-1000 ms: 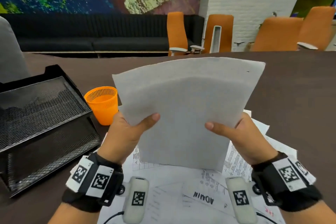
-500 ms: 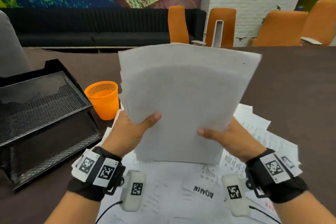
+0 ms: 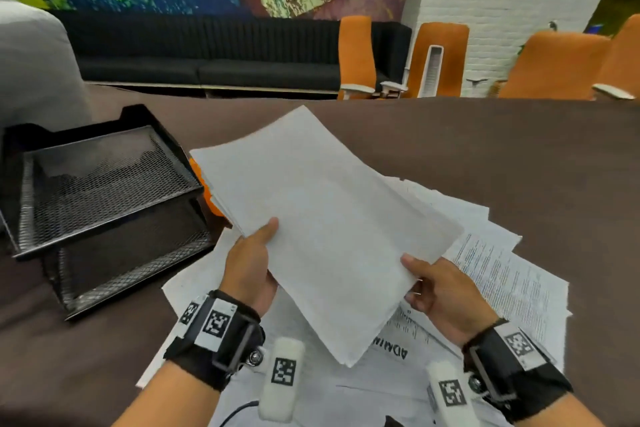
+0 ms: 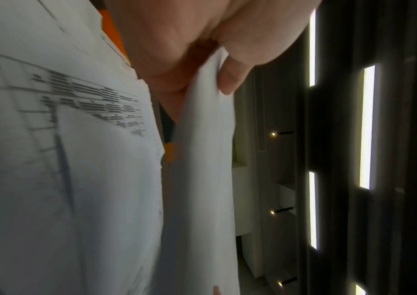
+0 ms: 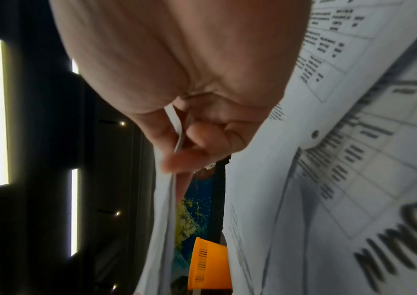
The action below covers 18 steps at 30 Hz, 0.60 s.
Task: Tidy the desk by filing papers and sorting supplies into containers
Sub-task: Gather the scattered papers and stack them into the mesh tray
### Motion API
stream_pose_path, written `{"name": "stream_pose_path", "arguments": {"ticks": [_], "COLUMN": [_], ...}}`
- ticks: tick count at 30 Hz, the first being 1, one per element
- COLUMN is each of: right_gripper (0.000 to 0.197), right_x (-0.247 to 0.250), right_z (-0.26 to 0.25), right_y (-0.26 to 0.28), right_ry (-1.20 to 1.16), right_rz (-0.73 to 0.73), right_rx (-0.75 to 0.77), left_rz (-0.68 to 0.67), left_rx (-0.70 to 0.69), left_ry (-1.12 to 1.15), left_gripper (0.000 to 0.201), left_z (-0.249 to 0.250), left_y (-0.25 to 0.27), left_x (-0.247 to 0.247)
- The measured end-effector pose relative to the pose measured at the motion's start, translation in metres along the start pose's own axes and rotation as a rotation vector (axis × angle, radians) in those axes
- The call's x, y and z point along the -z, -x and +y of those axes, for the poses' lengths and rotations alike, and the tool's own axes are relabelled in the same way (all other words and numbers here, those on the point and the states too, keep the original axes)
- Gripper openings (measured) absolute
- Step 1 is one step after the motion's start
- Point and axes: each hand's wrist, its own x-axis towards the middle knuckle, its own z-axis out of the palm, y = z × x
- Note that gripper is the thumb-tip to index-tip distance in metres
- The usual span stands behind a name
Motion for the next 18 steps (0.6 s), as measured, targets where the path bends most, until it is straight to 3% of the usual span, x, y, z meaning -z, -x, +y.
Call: {"name": "stream_pose_path", "arguments": {"ticks": [6, 12, 15, 18], "right_gripper": [0.008, 0.021, 0.015, 0.012], "right_x": [-0.006, -0.054, -0.080, -0.115], "right_z": [0.007, 0.015, 0.021, 0.027], "right_y": [0.031, 0.046, 0.043, 0.038], "right_ry": [0.139, 0.085, 0.094, 0.050], "right_rz": [-0.014, -0.019, -0.039, -0.057], "right_rx": [-0.137, -0.219, -0.257, -0.288], "left_rz": [0.188, 0.470, 0.461, 0.363], "left_rx": [0.046, -0.005, -0.022, -0.042], "left_ry": [0.056, 0.114, 0.151, 0.202], "left_gripper": [0.034, 0.031, 0.038, 0.038], "left_z": [0.005, 0.018, 0.034, 0.050], "left_y": [0.017, 0.040, 0.052, 0.061], "left_x": [0.058, 0.113, 0.132, 0.144]}}
